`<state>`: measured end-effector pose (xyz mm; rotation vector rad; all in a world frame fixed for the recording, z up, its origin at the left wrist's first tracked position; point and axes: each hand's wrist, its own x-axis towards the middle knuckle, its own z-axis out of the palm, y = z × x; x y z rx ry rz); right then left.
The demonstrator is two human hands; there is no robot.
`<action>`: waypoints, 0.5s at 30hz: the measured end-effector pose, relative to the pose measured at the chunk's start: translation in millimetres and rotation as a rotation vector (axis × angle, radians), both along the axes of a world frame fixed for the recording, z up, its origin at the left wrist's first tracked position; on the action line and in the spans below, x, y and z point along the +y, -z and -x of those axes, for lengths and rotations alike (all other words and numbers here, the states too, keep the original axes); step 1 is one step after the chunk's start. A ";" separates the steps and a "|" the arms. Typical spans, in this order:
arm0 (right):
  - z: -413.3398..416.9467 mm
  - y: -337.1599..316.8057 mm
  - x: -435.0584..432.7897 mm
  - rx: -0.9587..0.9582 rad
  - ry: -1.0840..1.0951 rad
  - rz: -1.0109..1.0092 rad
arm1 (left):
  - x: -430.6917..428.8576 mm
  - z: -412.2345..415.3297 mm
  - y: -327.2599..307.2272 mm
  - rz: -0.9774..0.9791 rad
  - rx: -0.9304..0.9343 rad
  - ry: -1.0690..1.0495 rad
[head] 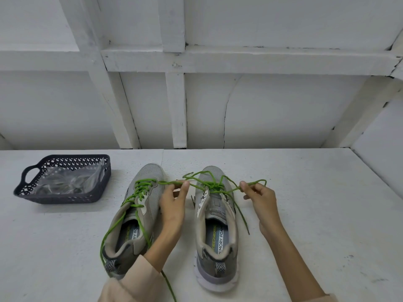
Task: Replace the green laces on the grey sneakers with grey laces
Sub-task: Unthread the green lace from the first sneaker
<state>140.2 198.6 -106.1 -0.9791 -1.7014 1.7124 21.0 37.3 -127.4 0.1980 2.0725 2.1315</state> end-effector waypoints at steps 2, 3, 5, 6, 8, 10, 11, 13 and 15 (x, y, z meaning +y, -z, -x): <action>0.5 -1.1 -5.3 -0.027 -0.094 -0.010 | 2.0 -2.6 1.9 0.024 -0.018 0.105; 1.3 -1.6 -9.0 -0.034 -0.145 -0.005 | 3.8 -4.3 3.9 0.028 -0.025 0.157; 3.1 -4.8 -14.2 -0.024 -0.210 0.014 | 6.8 -6.3 7.2 0.052 -0.019 0.213; 3.5 -5.7 -13.7 -0.016 -0.214 0.015 | 7.5 -6.4 7.7 0.057 -0.018 0.215; 2.3 -7.4 -9.1 0.005 -0.170 0.021 | 6.1 -4.6 6.6 0.027 -0.023 0.173; -0.7 -7.0 -2.2 0.034 -0.043 0.042 | 3.0 -2.5 4.9 0.013 -0.009 0.096; -1.9 -5.3 0.5 0.047 0.020 0.057 | 1.9 -1.9 4.7 0.013 -0.002 0.074; -2.3 -4.5 0.5 0.039 0.045 0.083 | 1.9 -1.9 6.0 0.015 -0.017 0.087; -0.3 -4.5 -5.8 0.004 -0.063 0.098 | 3.9 -3.3 7.6 0.028 -0.050 0.153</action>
